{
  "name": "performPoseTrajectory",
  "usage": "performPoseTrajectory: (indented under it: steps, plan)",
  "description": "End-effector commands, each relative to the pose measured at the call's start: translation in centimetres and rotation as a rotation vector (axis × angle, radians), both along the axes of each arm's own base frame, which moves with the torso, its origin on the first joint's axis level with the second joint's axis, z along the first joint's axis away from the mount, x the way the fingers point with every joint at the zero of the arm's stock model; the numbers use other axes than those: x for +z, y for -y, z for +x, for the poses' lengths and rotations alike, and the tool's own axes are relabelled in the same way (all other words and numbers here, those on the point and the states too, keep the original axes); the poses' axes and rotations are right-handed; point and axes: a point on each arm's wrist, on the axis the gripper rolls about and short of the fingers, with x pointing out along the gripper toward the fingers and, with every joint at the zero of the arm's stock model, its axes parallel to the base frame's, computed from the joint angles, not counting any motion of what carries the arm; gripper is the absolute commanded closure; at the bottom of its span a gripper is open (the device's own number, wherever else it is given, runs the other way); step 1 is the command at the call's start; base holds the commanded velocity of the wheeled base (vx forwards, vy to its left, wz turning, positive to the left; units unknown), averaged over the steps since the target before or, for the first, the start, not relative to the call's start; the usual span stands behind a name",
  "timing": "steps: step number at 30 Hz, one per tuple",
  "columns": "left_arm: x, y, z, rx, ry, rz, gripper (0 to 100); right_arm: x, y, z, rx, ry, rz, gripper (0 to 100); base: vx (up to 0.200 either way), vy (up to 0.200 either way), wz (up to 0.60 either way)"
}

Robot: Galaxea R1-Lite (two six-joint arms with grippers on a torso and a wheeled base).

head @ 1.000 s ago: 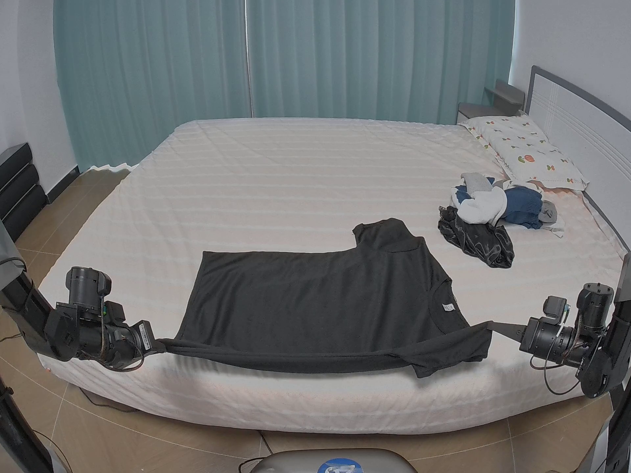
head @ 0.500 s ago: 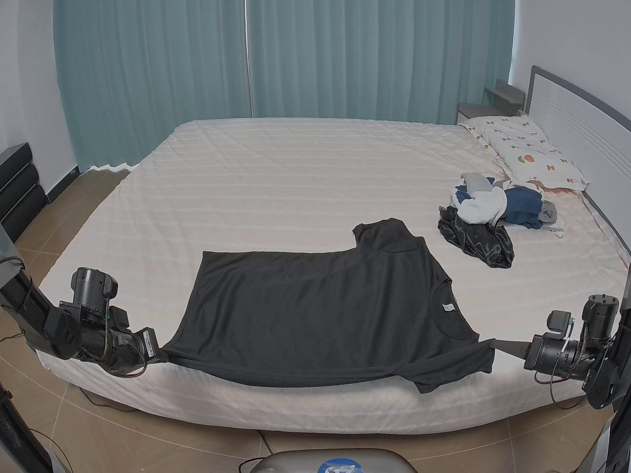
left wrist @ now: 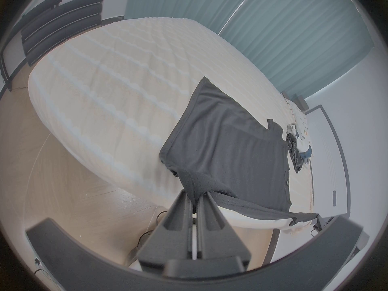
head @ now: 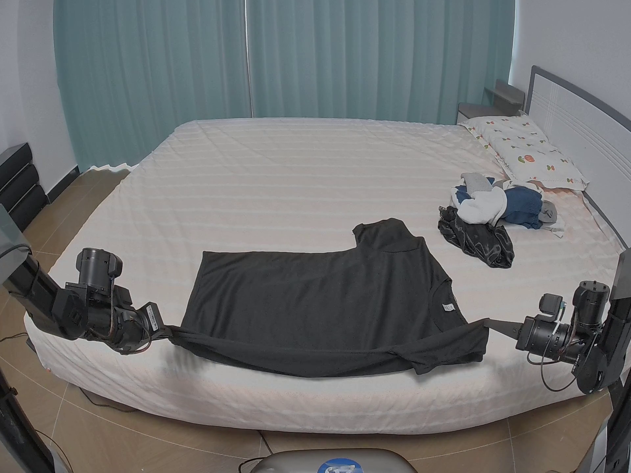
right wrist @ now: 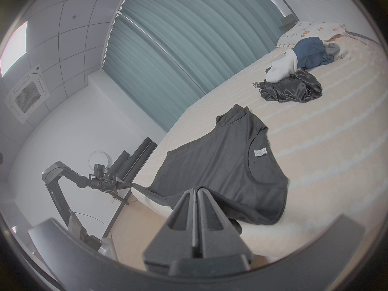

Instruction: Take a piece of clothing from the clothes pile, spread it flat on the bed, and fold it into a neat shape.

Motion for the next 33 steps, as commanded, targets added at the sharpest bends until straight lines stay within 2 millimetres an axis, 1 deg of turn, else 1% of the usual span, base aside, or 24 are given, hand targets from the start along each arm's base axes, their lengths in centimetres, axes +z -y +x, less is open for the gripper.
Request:
performPoseTrajectory:
  steps: [1,6,7,9,10,14,17,18,21,23,29,33]
  plan:
    - [-1.3,0.0,2.2,0.028,-0.022,-0.022,100,-1.4,0.0,1.8,0.002,-0.005,0.001,100,0.000,0.000,0.00]
    - [-2.6,-0.1,4.3,0.062,-0.037,-0.049,100,-2.0,0.1,3.6,-0.003,0.017,-0.001,100,0.000,0.000,0.00]
    - [-2.6,-0.1,4.5,0.064,-0.036,-0.051,100,-2.0,0.1,3.7,-0.003,0.019,-0.001,100,0.000,0.000,0.00]
    - [-3.1,-0.1,5.6,0.085,-0.034,-0.067,100,-2.2,0.2,4.4,-0.008,0.020,0.007,100,0.000,0.000,0.00]
    - [-3.2,-0.1,5.7,0.086,-0.036,-0.068,100,-2.3,0.2,4.5,-0.008,0.020,0.008,100,0.000,0.000,0.00]
    - [-3.8,-0.1,7.3,0.106,-0.031,-0.086,100,-2.9,0.3,5.6,-0.025,0.011,0.027,100,0.000,0.000,0.00]
    - [-4.3,-0.1,7.8,0.108,-0.035,-0.088,100,-3.3,0.3,6.1,-0.036,0.005,0.031,100,0.000,0.000,0.00]
    - [-4.6,-0.1,8.3,0.109,-0.034,-0.087,100,-3.9,0.4,6.4,-0.046,-0.005,0.031,100,0.000,0.000,0.00]
    - [-5.1,-0.1,8.9,0.110,-0.031,-0.088,100,-4.6,0.5,7.2,-0.065,-0.004,0.030,100,0.000,0.000,0.00]
    - [-5.1,-0.1,9.2,0.118,-0.026,-0.094,100,-4.9,0.5,7.4,-0.082,-0.015,0.042,100,0.000,0.000,0.00]
    - [-4.4,-0.2,10.0,0.176,-0.013,-0.146,100,-4.7,0.1,7.9,-0.076,-0.001,0.049,100,0.000,0.000,0.00]
    - [-4.7,-0.1,10.2,0.176,-0.017,-0.138,100,-4.9,0.0,8.2,-0.078,-0.009,0.062,100,0.000,0.000,0.00]
